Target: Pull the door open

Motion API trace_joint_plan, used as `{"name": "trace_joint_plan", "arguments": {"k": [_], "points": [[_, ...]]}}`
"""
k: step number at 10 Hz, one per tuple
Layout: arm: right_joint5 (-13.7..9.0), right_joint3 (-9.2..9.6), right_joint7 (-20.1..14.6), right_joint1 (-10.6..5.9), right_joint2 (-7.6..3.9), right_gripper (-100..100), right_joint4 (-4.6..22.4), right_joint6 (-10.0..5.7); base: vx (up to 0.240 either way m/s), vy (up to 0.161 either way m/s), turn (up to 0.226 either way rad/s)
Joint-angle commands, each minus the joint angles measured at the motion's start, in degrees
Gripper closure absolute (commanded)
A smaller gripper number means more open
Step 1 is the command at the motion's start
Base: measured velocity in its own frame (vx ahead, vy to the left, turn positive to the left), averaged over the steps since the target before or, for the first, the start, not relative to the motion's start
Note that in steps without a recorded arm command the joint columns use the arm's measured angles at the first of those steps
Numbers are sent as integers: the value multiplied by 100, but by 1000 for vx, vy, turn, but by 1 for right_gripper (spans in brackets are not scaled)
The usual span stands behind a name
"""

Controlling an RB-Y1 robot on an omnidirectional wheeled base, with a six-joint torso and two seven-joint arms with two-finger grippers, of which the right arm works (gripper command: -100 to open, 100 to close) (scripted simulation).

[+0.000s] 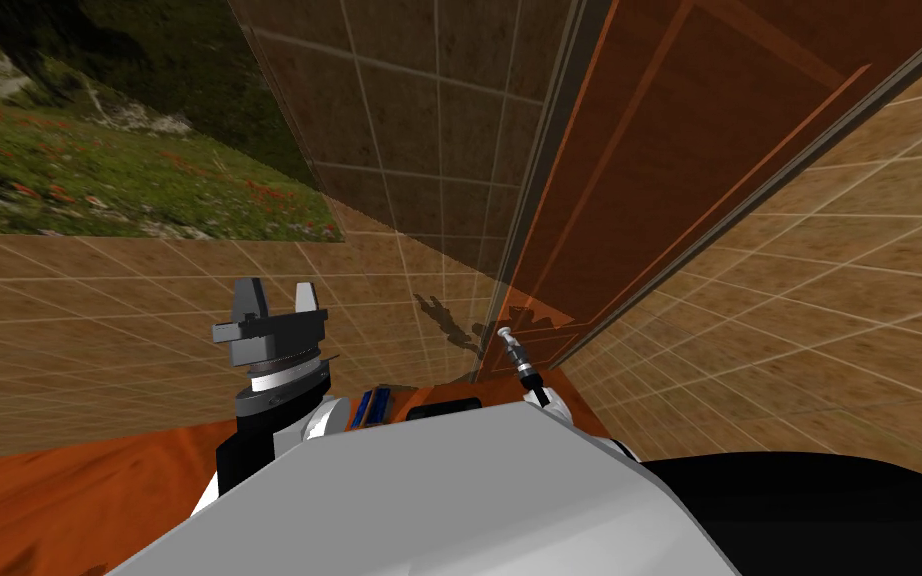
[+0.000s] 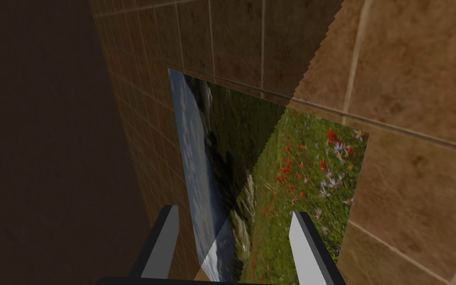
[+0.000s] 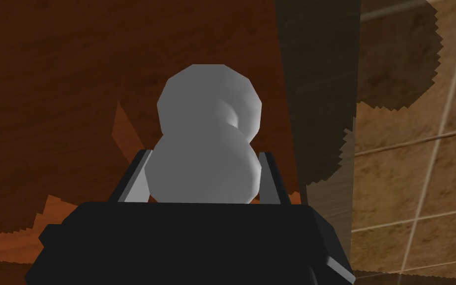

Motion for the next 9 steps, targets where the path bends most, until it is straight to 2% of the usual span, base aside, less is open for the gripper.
{"name": "trace_joint_plan", "arguments": {"k": [1,2,6,7,9], "points": [[-96,57,-286,-15,11,100,33,-6,-43,-25,62],[-96,57,-342,-15,11,100,33,-6,-29,-14,28],[-322,162,-973,-34,6,100,31,28,-36,-19,45],[-322,162,-1001,-34,6,100,31,28,-30,-20,29],[-485,238,-1367,-49,2,100,30,51,-43,-28,68]]}}
